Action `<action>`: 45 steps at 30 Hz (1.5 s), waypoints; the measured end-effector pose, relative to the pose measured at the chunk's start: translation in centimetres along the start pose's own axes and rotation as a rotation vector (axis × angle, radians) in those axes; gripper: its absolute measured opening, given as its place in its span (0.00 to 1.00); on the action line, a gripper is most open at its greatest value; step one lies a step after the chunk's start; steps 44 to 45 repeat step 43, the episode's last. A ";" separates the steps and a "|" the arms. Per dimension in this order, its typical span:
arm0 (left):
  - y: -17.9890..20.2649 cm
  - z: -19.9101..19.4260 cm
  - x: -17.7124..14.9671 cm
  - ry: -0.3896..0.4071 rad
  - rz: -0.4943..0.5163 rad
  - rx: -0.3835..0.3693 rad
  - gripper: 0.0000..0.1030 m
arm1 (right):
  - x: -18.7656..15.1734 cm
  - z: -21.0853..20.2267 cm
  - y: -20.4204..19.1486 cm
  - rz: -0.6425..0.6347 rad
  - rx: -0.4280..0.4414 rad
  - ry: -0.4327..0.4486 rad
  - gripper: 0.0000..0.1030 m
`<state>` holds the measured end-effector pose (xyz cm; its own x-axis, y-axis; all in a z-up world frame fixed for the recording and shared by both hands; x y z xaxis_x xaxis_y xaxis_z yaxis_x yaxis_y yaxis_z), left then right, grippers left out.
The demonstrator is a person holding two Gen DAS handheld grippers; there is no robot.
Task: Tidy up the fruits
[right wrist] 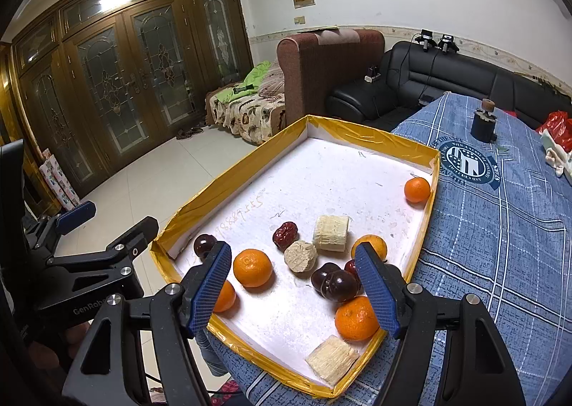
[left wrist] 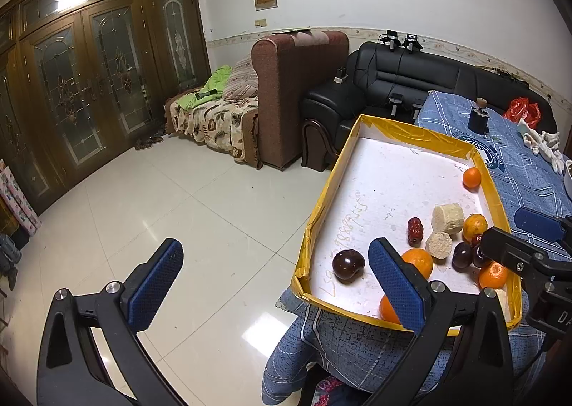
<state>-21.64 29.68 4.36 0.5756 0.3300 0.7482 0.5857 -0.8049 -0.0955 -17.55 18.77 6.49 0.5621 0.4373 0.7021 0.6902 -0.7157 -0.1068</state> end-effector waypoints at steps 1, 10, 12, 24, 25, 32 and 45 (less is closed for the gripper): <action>0.0 0.0 0.0 -0.002 0.000 0.000 1.00 | 0.0 0.0 0.0 0.000 0.000 0.001 0.71; -0.2 0.1 -0.2 -0.004 -0.003 -0.003 1.00 | -0.1 0.1 -0.1 0.000 0.001 -0.001 0.71; -0.2 0.1 -0.2 -0.005 -0.004 -0.002 1.00 | -0.2 0.2 -0.1 -0.001 0.001 -0.002 0.71; 0.4 -0.4 -0.3 -0.001 0.000 -0.001 1.00 | -0.9 0.1 -0.3 0.011 0.015 -0.007 0.71; 0.4 -0.5 -0.3 0.001 0.000 0.001 1.00 | -0.9 0.1 -0.4 0.010 0.016 -0.007 0.71; 0.6 -1.7 -0.3 0.017 -0.004 -0.006 1.00 | -1.0 -1.1 -0.5 0.006 0.013 0.013 0.71; 1.1 -2.3 0.2 0.056 0.004 -0.009 1.00 | -0.7 -1.2 -0.3 0.004 0.007 0.020 0.71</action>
Point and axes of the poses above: each gripper's, at about its wrist camera, not at the fingertips, and z roughly the way its jaws point, y to its right, x to its top, the point moved 3 cm from there along z, roughly the way its jaws point, and after that the axes turned 4 degrees about -y, right-handed, at the moved point
